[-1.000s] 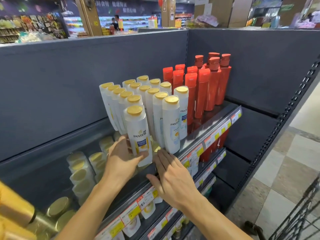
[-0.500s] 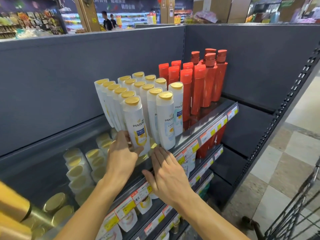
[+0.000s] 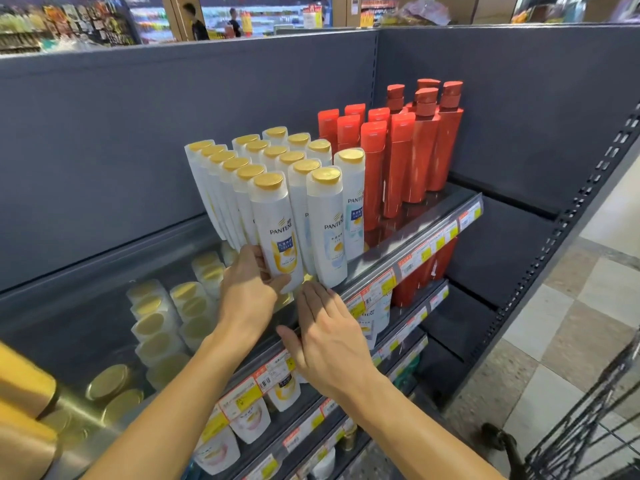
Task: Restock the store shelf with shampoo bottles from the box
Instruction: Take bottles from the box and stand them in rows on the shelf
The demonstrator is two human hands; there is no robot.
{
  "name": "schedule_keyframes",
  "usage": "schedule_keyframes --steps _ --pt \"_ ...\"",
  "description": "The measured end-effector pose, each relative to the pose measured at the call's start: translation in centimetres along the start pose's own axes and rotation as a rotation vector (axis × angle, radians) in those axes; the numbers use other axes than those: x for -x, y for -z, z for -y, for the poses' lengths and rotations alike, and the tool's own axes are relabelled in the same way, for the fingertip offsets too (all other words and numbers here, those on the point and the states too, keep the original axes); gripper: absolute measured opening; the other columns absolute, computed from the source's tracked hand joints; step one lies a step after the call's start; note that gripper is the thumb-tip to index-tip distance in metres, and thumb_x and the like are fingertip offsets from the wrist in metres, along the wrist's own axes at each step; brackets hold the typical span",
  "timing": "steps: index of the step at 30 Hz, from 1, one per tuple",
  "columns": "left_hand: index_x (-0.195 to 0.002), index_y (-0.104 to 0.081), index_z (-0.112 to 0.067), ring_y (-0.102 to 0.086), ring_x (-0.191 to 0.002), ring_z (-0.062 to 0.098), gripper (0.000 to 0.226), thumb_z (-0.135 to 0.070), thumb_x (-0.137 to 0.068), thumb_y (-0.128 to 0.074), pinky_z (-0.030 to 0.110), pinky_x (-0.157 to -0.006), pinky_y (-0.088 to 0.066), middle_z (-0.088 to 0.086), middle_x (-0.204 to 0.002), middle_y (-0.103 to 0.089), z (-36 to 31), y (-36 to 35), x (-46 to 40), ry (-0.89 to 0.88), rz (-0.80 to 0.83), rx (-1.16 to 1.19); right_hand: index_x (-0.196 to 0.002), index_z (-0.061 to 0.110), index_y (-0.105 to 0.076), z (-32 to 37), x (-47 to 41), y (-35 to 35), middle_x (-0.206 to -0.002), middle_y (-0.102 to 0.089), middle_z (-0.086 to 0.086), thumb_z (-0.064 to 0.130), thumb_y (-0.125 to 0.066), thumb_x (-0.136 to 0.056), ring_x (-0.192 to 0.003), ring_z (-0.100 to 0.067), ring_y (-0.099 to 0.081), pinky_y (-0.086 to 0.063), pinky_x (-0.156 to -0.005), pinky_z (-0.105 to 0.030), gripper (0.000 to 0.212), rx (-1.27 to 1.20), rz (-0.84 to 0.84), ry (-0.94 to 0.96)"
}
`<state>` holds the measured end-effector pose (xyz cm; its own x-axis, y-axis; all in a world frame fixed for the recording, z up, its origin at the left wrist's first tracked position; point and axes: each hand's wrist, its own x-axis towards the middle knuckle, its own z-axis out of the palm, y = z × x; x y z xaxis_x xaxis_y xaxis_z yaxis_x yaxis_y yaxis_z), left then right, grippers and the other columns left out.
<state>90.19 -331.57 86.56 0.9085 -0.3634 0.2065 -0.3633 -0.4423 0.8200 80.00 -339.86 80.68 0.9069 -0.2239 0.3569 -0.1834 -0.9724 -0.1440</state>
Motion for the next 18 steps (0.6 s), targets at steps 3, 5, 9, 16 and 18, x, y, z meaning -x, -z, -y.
schedule_keyframes --steps 3,5,9,16,18 --pt "-0.109 -0.054 -0.017 -0.065 -0.094 0.016 0.039 -0.015 -0.078 -0.077 0.028 -0.074 -0.053 0.0 -0.106 -0.066 0.1 -0.2 0.4 0.012 -0.017 0.005 -0.131 -0.004 -0.053 -0.1 0.0 0.0 -0.13 -0.057 -0.02 0.05 -0.027 -0.1 -0.127 -0.033 -0.047 -0.03 -0.114 -0.04 0.067 0.002 -0.007 0.003" --pt "-0.111 -0.052 -0.018 -0.064 -0.091 0.014 0.041 -0.016 -0.078 -0.077 0.025 -0.071 -0.051 -0.001 -0.106 -0.064 0.1 -0.2 0.9 0.017 -0.03 0.012 -0.132 -0.005 -0.051 -0.1 0.0 -0.1 -0.131 -0.055 -0.02 0.05 -0.026 -0.1 -0.128 -0.033 -0.046 -0.029 -0.114 -0.041 0.068 -0.006 -0.006 0.006" --pt "-0.115 -0.052 -0.015 -0.06 -0.09 0.015 0.039 -0.024 -0.083 -0.072 0.025 -0.071 -0.046 -0.002 -0.102 -0.06 0.1 0.6 1.9 -0.003 -0.057 -0.119 -0.132 -0.005 -0.051 -0.3 -0.1 -0.2 -0.131 -0.055 -0.021 0.05 -0.026 -0.1 -0.128 -0.034 -0.045 -0.029 -0.113 -0.041 0.069 -0.021 -0.006 0.008" --pt "-0.119 -0.056 -0.011 -0.055 -0.111 0.022 0.037 -0.038 -0.094 -0.054 0.026 -0.085 -0.038 0.005 -0.119 -0.058 1.3 4.0 5.2 -0.151 -0.023 -0.402 -0.133 -0.003 -0.049 0.2 1.0 0.4 -0.135 -0.052 -0.018 0.051 -0.027 -0.098 -0.133 -0.033 -0.04 -0.026 -0.115 -0.041 0.068 0.009 -0.009 0.077" --pt "-0.128 -0.052 -0.012 -0.052 -0.12 0.021 0.044 -0.042 -0.095 -0.05 0.03 -0.095 -0.039 0.005 -0.13 -0.056 1.6 5.0 6.3 -0.176 -0.003 -0.42 -0.14 -0.003 -0.042 0.9 2.3 0.8 -0.144 -0.044 -0.019 0.053 -0.023 -0.099 -0.139 -0.032 -0.033 -0.025 -0.117 -0.042 0.072 0.012 0.002 0.076"
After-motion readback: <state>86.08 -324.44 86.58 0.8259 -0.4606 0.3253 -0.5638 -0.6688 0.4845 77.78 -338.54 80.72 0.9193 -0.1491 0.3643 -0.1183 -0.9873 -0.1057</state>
